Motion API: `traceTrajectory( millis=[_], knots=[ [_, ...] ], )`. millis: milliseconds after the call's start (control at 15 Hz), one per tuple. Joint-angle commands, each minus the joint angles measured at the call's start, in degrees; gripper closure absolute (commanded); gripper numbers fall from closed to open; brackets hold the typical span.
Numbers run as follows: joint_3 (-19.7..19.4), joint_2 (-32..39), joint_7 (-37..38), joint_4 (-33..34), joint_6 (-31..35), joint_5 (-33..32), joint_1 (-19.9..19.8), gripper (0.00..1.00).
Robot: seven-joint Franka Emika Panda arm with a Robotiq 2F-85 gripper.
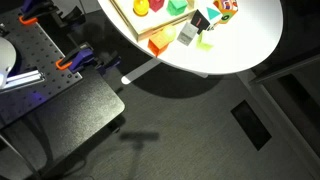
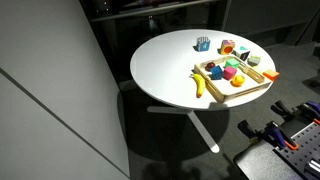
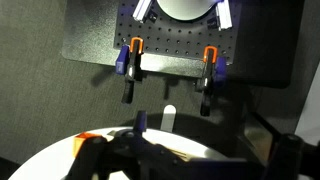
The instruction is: Put the banana in the crate
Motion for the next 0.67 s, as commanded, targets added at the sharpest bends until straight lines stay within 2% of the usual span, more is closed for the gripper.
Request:
traceTrajectory(
  millis=[0,333,600],
  knots=[
    [-0.34,0.05,0.22,0.13,-0.16,-0.17,0.41,0.00],
    [-0.34,0.05,0.22,0.13,-0.16,-0.17,0.41,0.00],
    [-0.42,5.00,0.04,3.15,4.91,-1.43,-0.29,0.00]
  ],
)
